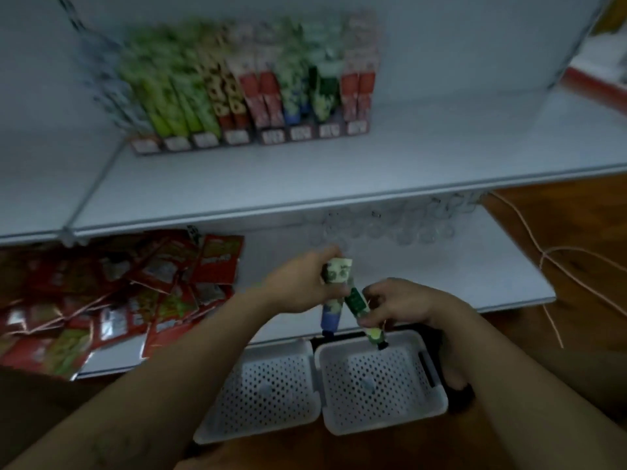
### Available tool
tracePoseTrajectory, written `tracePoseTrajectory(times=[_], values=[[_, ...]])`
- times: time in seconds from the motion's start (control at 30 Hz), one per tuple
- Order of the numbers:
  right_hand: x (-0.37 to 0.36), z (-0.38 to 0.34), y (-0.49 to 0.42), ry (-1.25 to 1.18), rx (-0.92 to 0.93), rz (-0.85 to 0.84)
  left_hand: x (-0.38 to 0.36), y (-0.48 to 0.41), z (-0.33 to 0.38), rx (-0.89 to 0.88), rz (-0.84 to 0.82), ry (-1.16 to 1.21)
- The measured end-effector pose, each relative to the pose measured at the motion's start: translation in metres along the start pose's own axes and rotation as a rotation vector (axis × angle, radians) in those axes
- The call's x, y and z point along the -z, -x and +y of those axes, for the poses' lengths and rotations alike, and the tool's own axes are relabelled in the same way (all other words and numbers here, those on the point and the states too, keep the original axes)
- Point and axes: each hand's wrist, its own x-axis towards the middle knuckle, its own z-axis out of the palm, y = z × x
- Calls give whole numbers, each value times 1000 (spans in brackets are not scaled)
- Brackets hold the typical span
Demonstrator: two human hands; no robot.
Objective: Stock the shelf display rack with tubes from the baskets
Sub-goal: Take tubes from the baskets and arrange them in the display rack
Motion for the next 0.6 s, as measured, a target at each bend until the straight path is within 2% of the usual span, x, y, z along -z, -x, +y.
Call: tracePoseTrajectory(times=[0.17, 0.37, 0.5, 0.6], values=[[34, -82, 45, 131, 213, 118, 97, 19, 62, -158, 262, -84], [87, -168, 62, 179, 390, 433, 175, 10, 97, -159, 578, -217], [118, -207, 48, 245, 508, 676, 203, -15, 95, -161, 678, -261], [140, -220, 39, 350, 526, 796, 212, -36, 95, -171, 727, -289]])
